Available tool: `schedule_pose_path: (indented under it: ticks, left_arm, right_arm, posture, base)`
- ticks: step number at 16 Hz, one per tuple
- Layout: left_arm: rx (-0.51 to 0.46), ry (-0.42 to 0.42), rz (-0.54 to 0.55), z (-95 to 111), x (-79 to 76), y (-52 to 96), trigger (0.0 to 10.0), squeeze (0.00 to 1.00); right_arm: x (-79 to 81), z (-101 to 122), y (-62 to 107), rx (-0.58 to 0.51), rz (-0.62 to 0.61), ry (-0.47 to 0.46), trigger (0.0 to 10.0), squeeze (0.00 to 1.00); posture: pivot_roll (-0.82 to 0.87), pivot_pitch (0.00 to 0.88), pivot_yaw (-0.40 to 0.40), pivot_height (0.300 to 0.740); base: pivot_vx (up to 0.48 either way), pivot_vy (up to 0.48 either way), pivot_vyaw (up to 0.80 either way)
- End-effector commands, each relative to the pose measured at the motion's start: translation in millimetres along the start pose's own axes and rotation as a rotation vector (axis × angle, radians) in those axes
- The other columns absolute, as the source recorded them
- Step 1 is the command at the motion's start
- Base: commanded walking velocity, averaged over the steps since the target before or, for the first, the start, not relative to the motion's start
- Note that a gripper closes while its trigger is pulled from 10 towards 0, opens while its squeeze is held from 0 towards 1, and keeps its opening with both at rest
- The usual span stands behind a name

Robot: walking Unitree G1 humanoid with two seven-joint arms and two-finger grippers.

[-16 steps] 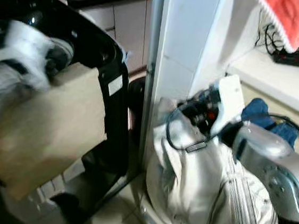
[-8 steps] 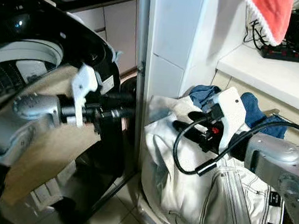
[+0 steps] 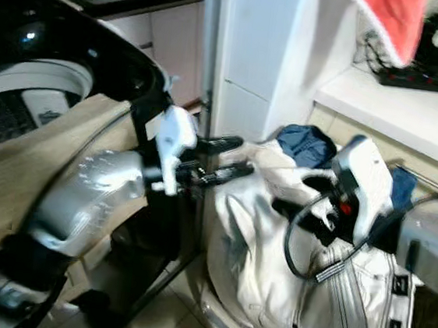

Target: Clothes washing

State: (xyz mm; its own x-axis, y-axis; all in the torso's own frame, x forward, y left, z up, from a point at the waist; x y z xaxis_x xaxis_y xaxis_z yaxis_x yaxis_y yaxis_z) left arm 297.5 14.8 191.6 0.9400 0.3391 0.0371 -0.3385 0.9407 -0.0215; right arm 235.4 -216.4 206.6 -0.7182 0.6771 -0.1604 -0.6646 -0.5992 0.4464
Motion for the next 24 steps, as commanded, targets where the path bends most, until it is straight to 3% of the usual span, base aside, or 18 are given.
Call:
schedule_pose_path:
  ticks: [1,7,8,9,10,11,12,13,14,16,20,24]
  left_arm:
    - [0.013,-0.021,-0.046,-3.1,-4.8,-8.7,10.0,1.0]
    - [0.024,0.069,-0.058,-27.2,-0.8,-27.8,10.0,1.0]
    - [0.074,0.036,-0.04,-35.9,2.0,-28.0,10.0,0.62]
    - [0.104,-0.002,-0.02,-41.4,4.8,-27.4,10.0,0.0]
    - [0.112,-0.028,0.034,-43.6,12.2,-26.4,10.0,0.0]
    - [0.11,-0.047,0.053,-44.3,17.7,-22.6,10.0,0.0]
    - [0.116,-0.06,0.044,-44.5,20.4,-15.7,10.0,0.0]
    - [0.12,-0.064,0.04,-44.8,21.1,-13.8,10.0,0.0]
    - [0.124,-0.067,0.035,-44.5,23.0,-7.8,10.0,0.0]
    - [0.13,-0.087,0.072,-41.5,31.8,6.0,10.0,0.0]
    - [0.04,-0.087,0.231,-21.2,56.3,28.6,10.0,0.0]
    - [0.063,-0.089,0.239,-26.0,55.0,32.3,10.0,0.0]
  right_arm:
    - [-2.7,2.7,8.1,-0.008,-0.034,0.015,10.0,1.0]
    - [-6.9,-8.9,23.2,-0.013,-0.106,-0.026,10.0,1.0]
    - [-7.1,-9.5,22.8,-0.011,-0.111,-0.023,10.0,1.0]
    - [-7.6,-9.9,22.2,-0.007,-0.117,-0.02,10.0,1.0]
    - [-7.5,-9.4,21.7,-0.008,-0.116,-0.017,10.0,1.0]
    - [-7.0,-8.1,21.6,-0.012,-0.11,-0.013,10.0,0.67]
    - [-5.9,-6.9,21.6,-0.014,-0.099,-0.01,10.0,0.13]
    - [-5.6,-6.6,21.6,-0.015,-0.095,-0.009,10.0,0.13]
    - [-4.4,-6.0,21.1,-0.012,-0.082,-0.001,10.0,0.0]
    - [-2.7,-4.2,18.9,-0.012,-0.062,0.012,10.0,0.0]
    - [-3.1,-0.7,16.2,-0.022,-0.048,0.026,10.0,0.0]
    - [-2.8,0.1,12.3,-0.025,-0.03,0.031,10.0,0.0]
  posture:
    - [-0.24,0.0,0.07,0.74]
    - [-0.26,0.002,0.086,0.74]
    - [-0.26,0.0,0.085,0.74]
    - [-0.26,0.0,0.084,0.74]
    - [-0.26,0.0,0.084,0.74]
    - [-0.26,0.003,0.081,0.74]
    - [-0.26,0.005,0.079,0.74]
    - [-0.26,0.005,0.079,0.74]
    - [-0.26,0.007,0.077,0.74]
    - [-0.25,0.007,0.071,0.74]
    - [-0.24,0.007,0.063,0.74]
    - [-0.23,0.007,0.051,0.74]
  base:
    - [0.0,0.0,0.0]
    - [0.0,0.0,0.0]
    - [0.0,0.0,0.0]
    - [0.0,0.0,0.0]
    - [0.0,0.0,0.0]
    - [0.0,0.0,0.0]
    - [0.0,0.0,0.0]
    - [0.0,0.0,0.0]
    - [0.0,0.0,0.0]
    - [0.0,0.0,0.0]
    - [0.0,0.0,0.0]
    - [0.0,0.0,0.0]
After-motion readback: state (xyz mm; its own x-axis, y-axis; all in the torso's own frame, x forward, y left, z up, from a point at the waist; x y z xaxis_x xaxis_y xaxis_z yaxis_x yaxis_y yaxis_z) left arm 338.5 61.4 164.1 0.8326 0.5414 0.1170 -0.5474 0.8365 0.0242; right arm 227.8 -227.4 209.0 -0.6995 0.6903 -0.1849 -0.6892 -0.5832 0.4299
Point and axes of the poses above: a point about 5 cm out from each wrist's last joint towards the gripper, its own y axis pointing back from the gripper into the wrist, its own z axis along the axis of the wrist's last joint, x = y × z, the point moved 2 cm from there along -y, pointing out of the wrist towards the gripper, and after that the axes turned 9 degrees about y, right-handed, at the moved point
